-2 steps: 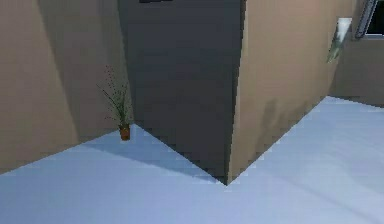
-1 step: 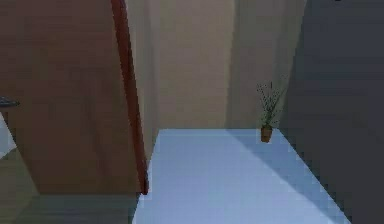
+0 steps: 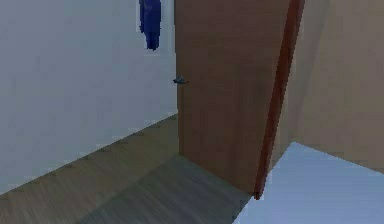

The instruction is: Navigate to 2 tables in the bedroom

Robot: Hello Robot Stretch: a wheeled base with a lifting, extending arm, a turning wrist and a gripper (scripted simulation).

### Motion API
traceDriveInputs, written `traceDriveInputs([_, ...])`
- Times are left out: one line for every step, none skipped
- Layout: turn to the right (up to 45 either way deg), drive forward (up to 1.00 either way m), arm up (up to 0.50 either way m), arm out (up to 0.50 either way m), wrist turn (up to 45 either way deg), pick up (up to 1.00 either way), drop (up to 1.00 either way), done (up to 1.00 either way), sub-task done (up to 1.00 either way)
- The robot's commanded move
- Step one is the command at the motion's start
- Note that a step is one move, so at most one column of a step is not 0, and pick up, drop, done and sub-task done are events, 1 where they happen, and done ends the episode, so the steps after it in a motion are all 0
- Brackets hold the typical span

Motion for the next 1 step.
traceDriveInputs([0.0,0.15,0.0,0.0,0.0,0.0,0.0,0.0,0.0])
